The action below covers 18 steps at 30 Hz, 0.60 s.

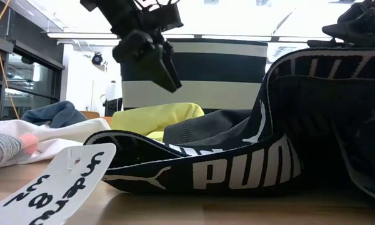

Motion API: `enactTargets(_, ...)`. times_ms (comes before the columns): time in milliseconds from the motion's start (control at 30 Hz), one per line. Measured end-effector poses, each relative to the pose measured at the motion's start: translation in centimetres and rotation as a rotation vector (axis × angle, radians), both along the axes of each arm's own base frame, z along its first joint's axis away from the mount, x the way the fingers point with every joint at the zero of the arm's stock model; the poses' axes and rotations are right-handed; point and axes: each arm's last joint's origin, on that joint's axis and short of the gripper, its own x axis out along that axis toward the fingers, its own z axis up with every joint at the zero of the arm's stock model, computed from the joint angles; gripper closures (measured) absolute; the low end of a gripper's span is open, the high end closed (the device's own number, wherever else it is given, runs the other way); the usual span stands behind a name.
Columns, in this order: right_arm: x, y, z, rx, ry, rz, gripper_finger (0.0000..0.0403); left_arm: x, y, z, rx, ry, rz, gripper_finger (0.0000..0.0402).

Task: Pick & Place Cloths
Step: Put the yellow shirt into the laundry organizer

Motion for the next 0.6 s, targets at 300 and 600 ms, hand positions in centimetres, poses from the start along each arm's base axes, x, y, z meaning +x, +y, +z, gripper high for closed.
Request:
enactTargets(300, 0.0, 0.0, 0.0, 0.0, 0.0, -0.001, 0.0254, 1.4, 0.1, -3.4, 0.031, 0.078, 0.037, 0.0065)
enactTargets(600, 0.0, 0.0, 0.0, 0.0, -0.001, 0.0, 0.0254, 2.3, 0.6, -5.4, -0.135, 0.083, 0.119, 0.0064)
